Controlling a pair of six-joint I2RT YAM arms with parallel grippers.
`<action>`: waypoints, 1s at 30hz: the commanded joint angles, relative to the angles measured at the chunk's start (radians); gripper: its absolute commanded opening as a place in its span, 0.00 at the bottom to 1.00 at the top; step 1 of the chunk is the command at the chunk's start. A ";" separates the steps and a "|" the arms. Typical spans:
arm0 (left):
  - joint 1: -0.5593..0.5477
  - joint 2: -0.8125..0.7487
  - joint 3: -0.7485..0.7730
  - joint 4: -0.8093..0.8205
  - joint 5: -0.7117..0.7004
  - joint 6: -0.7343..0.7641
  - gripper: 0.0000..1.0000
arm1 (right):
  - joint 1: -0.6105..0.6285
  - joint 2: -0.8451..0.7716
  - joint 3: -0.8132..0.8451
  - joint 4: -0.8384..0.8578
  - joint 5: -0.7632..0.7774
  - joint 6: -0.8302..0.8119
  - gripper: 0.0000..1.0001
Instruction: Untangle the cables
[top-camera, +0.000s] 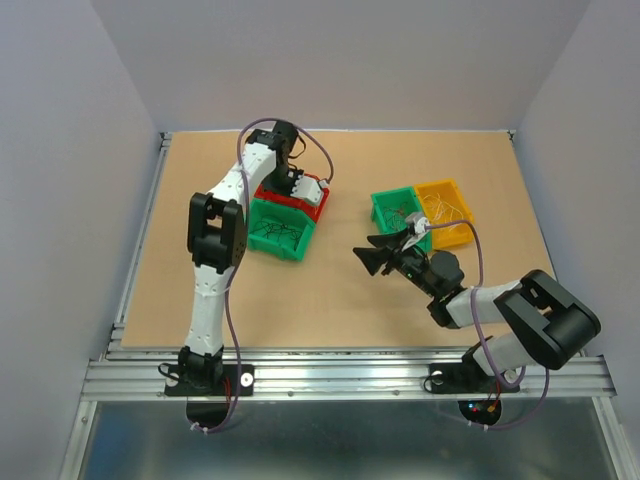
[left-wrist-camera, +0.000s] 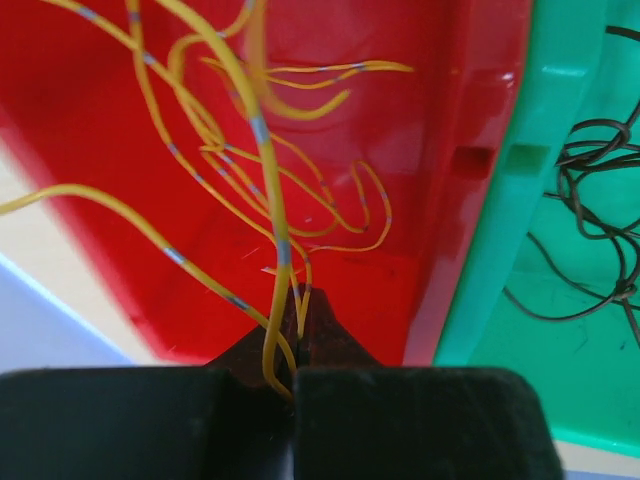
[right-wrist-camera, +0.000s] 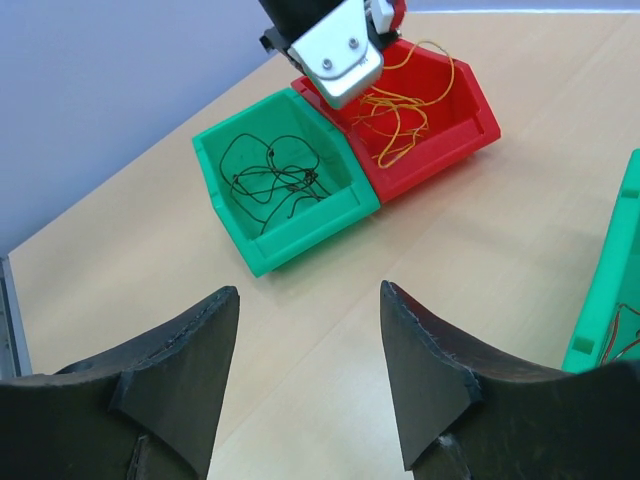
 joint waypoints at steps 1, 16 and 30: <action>0.006 0.039 0.086 -0.089 -0.063 0.065 0.00 | 0.003 -0.035 -0.029 0.166 -0.004 -0.016 0.64; 0.007 -0.010 -0.002 0.057 -0.077 0.022 0.36 | 0.002 -0.023 -0.040 0.191 -0.009 -0.017 0.63; -0.007 -0.053 0.025 0.038 -0.109 0.011 0.49 | 0.002 -0.009 -0.040 0.212 -0.003 -0.008 0.63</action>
